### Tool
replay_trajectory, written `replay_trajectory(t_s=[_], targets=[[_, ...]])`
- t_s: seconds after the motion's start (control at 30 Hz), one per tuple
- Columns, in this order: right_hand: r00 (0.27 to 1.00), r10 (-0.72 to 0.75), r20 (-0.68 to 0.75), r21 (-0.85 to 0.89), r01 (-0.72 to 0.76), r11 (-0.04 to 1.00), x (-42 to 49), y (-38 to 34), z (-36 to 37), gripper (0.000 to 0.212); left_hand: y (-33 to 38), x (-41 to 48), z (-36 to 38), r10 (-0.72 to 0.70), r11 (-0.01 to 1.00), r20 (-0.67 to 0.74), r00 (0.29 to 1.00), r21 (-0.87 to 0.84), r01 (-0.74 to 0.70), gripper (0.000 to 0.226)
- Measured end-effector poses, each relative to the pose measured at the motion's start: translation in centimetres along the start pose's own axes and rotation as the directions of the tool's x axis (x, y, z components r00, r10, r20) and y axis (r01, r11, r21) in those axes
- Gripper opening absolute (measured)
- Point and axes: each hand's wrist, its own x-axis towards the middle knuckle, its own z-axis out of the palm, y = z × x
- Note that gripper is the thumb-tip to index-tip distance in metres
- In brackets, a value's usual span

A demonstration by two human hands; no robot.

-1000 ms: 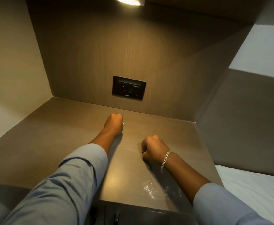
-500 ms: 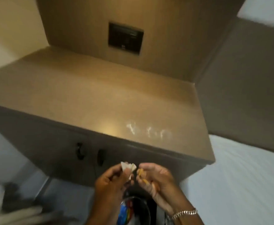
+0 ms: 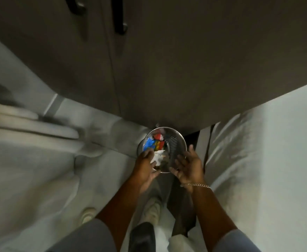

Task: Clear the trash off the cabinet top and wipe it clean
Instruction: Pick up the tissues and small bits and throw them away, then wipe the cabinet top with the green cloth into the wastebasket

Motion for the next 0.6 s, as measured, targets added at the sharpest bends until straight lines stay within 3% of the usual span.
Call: replay_trajectory(t_s=[0.13,0.2,0.27,0.37,0.47,0.53,0.6], targets=[[0.993,0.021,0.116,0.004,-0.022,1.0,-3.2,3.0,2.2,0.061,1.3,-5.2,-5.0,0.156,0.987,-0.046,0.987,0.042,-0.154,0.032],[0.976,0.036,0.215,-0.013,-0.033,0.999,-6.7,4.2,5.9,0.076,3.3,-9.6,-7.5,0.282,0.959,-0.105,0.954,0.058,-0.277,0.026],[0.947,0.05,0.317,-0.08,-0.026,0.996,-10.6,5.1,10.3,0.076,5.6,-14.4,-9.0,0.419,0.908,-0.15,0.896,0.088,-0.41,0.019],[0.888,0.045,0.458,-0.235,0.072,0.969,-17.4,7.1,18.5,0.07,9.8,-21.8,-12.3,0.619,0.779,-0.259,0.741,0.086,-0.621,0.022],[0.768,-0.056,0.638,-0.335,0.343,0.878,-23.1,9.1,26.5,0.048,14.0,-28.2,-16.9,0.728,0.649,-0.434,0.531,0.189,-0.737,0.019],[0.676,-0.141,0.724,-0.367,0.55,0.75,-26.3,10.7,31.8,0.036,16.8,-32.0,-20.5,0.751,0.559,-0.555,0.358,0.245,-0.792,0.024],[0.621,-0.324,0.714,-0.365,0.725,0.584,-28.0,11.5,35.5,0.025,19.2,-34.9,-23.4,0.741,0.476,-0.636,0.217,0.269,-0.837,0.03]])
